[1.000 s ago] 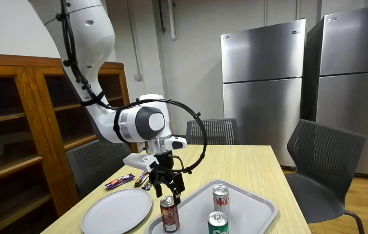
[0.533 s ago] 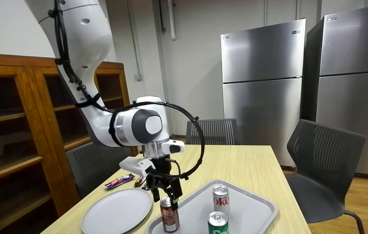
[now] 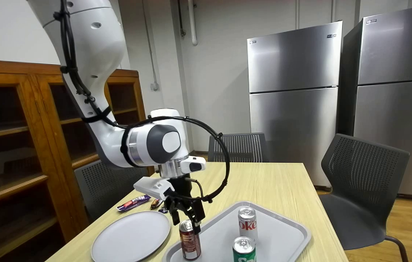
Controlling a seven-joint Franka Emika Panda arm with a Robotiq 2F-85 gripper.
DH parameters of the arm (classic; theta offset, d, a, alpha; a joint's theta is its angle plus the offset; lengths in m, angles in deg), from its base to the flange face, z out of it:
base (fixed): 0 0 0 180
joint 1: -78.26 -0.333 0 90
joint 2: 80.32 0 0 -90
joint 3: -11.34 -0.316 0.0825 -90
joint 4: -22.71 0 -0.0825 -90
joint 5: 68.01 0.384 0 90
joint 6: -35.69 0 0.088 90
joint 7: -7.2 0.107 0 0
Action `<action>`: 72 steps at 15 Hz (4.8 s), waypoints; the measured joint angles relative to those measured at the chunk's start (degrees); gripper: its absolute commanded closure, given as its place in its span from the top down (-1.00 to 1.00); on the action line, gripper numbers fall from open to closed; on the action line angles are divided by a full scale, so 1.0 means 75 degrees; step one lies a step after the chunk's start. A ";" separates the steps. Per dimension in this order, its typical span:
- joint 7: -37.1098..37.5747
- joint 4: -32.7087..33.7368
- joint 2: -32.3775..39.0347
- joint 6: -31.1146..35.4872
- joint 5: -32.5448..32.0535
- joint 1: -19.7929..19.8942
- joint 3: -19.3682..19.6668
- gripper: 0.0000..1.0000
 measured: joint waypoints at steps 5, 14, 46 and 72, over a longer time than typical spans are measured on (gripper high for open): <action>0.0000 -0.0002 0.0129 0.0231 -0.0006 0.0000 0.0024 1.00; 0.0000 0.0159 0.0494 0.0589 -0.0006 -0.0029 0.0028 0.31; 0.3049 0.0614 0.0075 0.0132 -0.1914 -0.2138 -0.0073 -0.20; 0.3092 0.1875 0.0837 -0.0133 -0.1425 -0.2222 -0.1657 -0.20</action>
